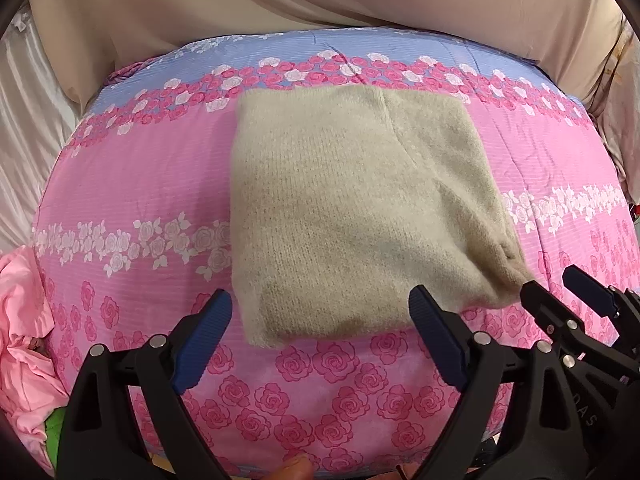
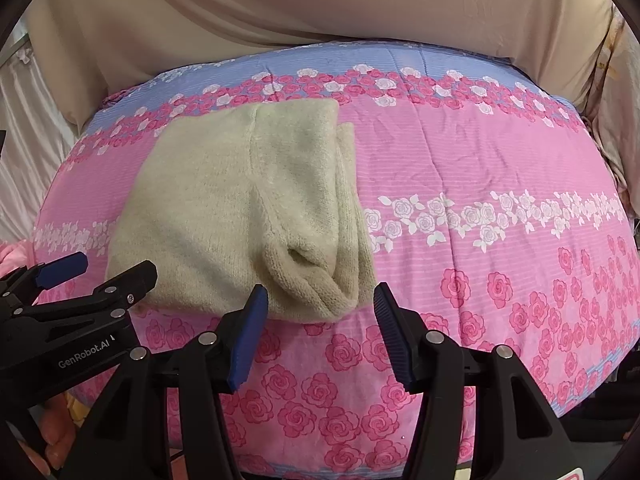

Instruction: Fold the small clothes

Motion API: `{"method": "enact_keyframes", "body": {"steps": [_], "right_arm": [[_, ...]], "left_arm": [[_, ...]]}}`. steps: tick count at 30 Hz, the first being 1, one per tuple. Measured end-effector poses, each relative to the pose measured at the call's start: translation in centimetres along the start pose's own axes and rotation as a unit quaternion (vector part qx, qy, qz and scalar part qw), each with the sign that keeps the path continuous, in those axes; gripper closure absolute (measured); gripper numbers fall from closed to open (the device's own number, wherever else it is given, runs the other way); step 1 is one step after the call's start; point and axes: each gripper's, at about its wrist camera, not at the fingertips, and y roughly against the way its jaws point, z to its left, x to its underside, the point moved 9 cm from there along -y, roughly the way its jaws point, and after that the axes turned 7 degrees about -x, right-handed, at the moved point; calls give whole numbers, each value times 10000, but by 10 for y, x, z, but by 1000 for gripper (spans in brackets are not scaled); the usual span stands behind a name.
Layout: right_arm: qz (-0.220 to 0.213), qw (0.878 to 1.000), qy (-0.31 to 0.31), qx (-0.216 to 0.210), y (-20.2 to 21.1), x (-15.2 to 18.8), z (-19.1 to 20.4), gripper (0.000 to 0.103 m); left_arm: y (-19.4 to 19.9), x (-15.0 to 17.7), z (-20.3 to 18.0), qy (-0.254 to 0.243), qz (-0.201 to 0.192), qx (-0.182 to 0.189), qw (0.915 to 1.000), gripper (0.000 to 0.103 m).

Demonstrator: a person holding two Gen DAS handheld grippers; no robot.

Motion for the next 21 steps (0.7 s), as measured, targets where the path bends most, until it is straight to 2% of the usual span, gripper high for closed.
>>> {"method": "enact_keyframes", "body": {"steps": [21], "right_arm": [[-30, 10000, -10, 26, 0, 0, -1, 46]], "left_arm": [[2, -1, 0, -24, -32, -17, 10000, 15]]}}
